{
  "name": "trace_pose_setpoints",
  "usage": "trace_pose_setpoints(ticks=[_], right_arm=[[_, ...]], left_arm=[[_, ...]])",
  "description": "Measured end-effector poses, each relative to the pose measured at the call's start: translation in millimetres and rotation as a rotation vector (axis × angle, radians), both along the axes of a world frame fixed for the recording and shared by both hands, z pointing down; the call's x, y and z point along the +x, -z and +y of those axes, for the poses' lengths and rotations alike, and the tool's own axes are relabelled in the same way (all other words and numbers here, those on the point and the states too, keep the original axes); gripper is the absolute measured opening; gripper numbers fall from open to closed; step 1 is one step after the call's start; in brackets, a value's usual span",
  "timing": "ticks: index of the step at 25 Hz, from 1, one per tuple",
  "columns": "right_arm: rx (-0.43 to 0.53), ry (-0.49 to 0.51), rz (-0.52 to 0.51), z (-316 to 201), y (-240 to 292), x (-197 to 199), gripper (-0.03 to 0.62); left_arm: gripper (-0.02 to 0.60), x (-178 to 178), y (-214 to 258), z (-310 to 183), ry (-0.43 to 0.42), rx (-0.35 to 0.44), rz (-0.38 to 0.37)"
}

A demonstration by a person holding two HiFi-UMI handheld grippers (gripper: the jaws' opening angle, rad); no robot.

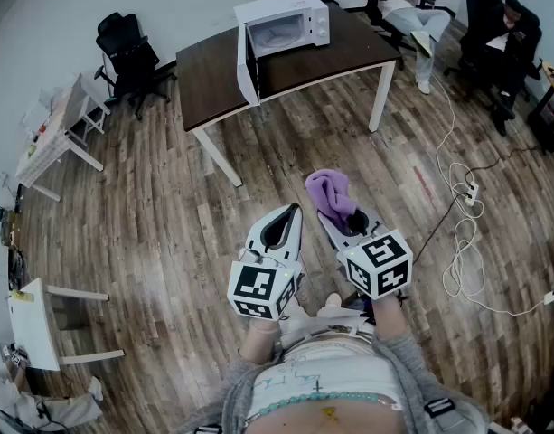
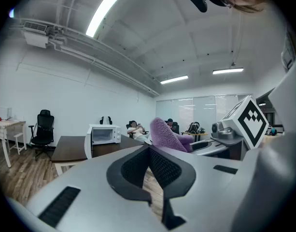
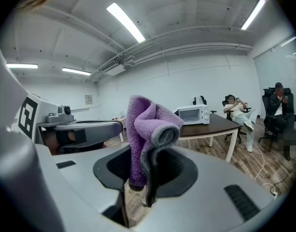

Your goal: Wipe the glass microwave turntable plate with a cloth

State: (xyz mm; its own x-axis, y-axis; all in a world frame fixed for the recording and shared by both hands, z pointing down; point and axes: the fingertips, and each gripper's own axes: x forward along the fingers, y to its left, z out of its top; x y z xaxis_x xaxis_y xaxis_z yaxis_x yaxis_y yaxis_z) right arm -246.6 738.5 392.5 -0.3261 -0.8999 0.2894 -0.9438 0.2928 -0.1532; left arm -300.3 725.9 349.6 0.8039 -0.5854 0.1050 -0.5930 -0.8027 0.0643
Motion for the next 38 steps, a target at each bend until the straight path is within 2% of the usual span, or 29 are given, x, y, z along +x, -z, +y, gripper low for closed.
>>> trace_pose_setpoints(ticks=[5, 11, 19, 26, 29, 38], right_arm=[[0.005, -0.005, -0.021, 3.7, -1.1, 5.7, 0.121], [-0.020, 0.026, -0.013, 14.9, -12.9, 18.8, 0.121], [-0.047, 0.083, -0.016, 7.9, -25.1, 18.8, 0.121], [-0.059, 0.097, 0.004, -21.7, -31.3, 15.4, 0.121], [-0.072, 0.081, 0.016, -43.1, -35.5, 18.4, 0.121], [-0.053, 0.046, 0.047, -135.9, -28.6, 20.9, 0.121]], left_arm=[[0.011, 3.0, 0.1, 2.7, 0.011, 0.020, -0.012], [0.011, 18.0, -4.9, 13.6, -0.016, 0.017, -0.012], [0.011, 20.3, -17.3, 11.7, 0.008, -0.032, -0.004], [0.011, 13.1, -14.9, -30.8, 0.030, -0.012, 0.004], [0.011, 17.0, -15.6, -56.5, 0.007, -0.024, 0.029], [0.011, 34.7, -17.8, -143.6, -0.097, -0.034, 0.030]])
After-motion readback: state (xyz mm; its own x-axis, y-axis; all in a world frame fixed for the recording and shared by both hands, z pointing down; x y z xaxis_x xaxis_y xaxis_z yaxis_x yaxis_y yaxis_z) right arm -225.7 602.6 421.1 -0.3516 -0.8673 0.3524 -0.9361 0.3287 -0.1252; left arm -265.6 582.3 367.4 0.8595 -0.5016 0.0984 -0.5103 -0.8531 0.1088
